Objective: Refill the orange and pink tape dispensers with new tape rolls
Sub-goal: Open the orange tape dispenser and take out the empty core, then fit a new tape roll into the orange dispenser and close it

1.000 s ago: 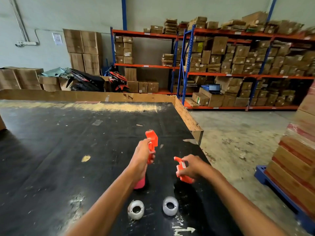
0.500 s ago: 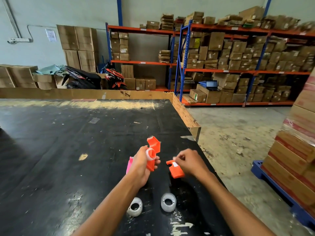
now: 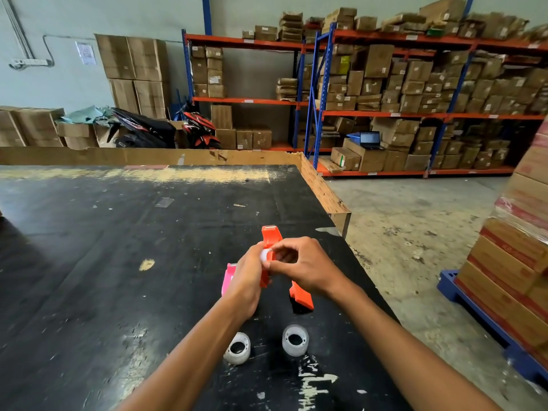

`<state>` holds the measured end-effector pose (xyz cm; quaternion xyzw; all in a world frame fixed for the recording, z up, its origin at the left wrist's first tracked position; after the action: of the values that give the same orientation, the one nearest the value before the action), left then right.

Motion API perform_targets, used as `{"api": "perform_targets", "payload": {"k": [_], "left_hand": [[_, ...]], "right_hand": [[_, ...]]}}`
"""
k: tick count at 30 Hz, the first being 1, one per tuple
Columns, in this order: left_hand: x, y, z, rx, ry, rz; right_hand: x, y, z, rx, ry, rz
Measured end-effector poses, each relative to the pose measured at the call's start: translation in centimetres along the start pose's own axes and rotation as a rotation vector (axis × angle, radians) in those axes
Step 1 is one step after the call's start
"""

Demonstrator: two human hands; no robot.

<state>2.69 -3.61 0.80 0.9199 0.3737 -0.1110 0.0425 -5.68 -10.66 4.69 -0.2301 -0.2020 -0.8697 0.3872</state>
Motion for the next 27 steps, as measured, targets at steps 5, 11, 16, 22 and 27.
{"api": "perform_targets", "payload": {"k": [5, 11, 16, 22, 27], "left_hand": [[-0.4, 0.4, -0.1, -0.036, 0.086, 0.031], [-0.5, 0.2, 0.9, 0.017, 0.070, 0.012], [-1.3, -0.9, 1.2, 0.065, 0.032, 0.011], [-0.6, -1.7, 2.2, 0.135, -0.047, 0.007], [0.8, -2.0, 1.7, 0.121, -0.109, 0.017]], "right_hand": [[2.0, -1.1, 0.1, -0.054, 0.039, -0.066], [4.1, -4.4, -4.8, -0.413, -0.580, 0.280], [1.3, -7.6, -7.6, -0.550, -0.842, 0.479], [1.1, -6.8, -6.5, -0.446, -0.893, 0.418], [-2.1, -5.7, -5.0, -0.302, -0.757, 0.432]]}}
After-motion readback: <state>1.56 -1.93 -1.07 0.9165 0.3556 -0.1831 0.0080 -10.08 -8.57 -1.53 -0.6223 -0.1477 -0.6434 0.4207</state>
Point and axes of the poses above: each hand's wrist, its own y-axis towards the middle knuckle, its own x-axis out of the back of the hand, z = x × y, the point moved 6 cm from there along y, towards the middle knuckle, and after that the axes turned 10 degrees about -x, right-handed, at the moved point
